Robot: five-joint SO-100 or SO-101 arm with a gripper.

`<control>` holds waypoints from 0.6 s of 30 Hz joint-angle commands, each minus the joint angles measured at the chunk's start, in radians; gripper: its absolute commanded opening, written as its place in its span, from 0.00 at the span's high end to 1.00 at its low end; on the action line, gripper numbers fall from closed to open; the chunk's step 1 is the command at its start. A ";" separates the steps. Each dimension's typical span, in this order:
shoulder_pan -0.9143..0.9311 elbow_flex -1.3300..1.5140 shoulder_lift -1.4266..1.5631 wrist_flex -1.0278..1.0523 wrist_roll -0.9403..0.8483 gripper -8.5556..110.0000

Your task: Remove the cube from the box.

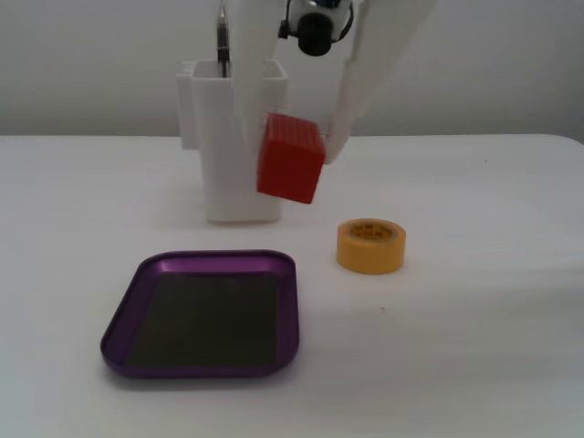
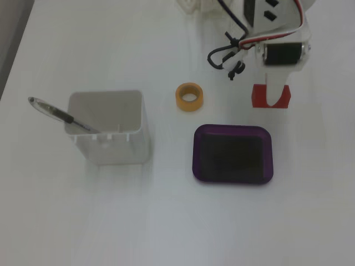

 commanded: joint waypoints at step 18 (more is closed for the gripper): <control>-0.012 0.580 0.083 -0.314 -0.002 0.93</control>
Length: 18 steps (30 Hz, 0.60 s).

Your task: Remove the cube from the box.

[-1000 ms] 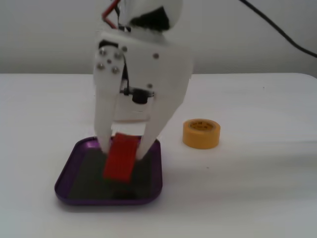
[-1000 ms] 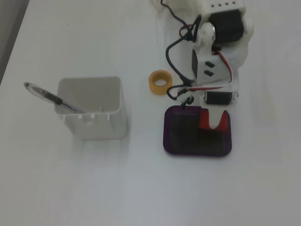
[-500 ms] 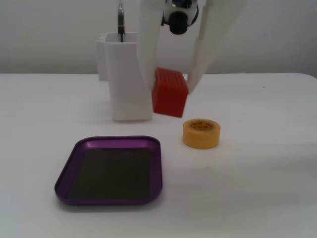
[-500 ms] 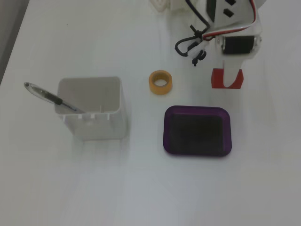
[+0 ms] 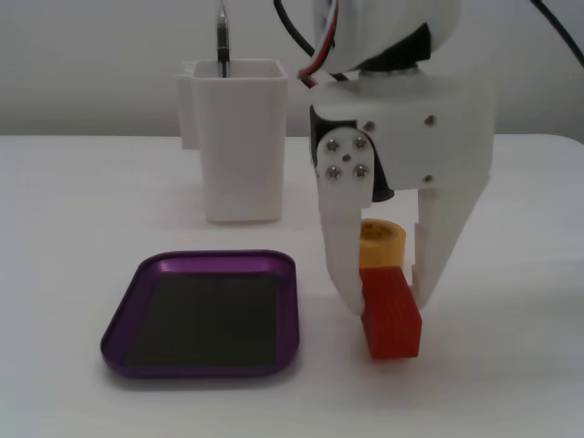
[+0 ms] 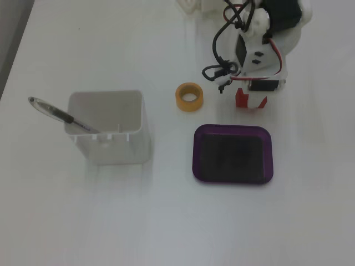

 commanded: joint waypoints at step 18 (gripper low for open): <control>0.009 0.035 0.135 -0.002 -0.041 0.81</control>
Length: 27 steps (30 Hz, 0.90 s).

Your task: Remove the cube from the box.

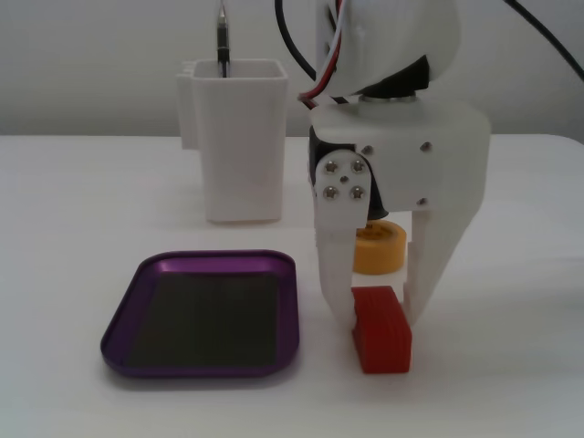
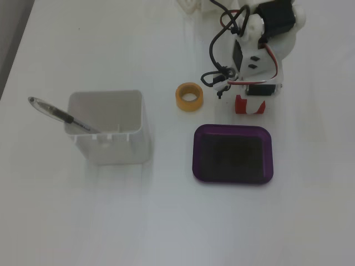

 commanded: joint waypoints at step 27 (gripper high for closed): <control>0.140 0.209 0.950 0.193 -0.025 0.75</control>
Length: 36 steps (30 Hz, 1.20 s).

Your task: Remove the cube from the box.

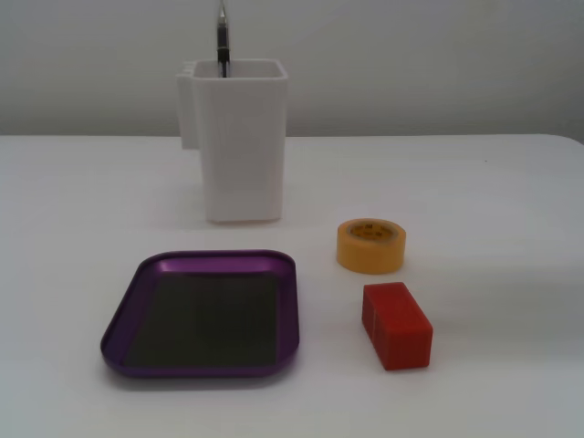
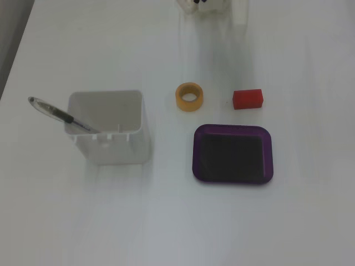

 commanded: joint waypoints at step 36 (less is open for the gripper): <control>0.109 1.445 1.410 -0.337 -0.003 0.75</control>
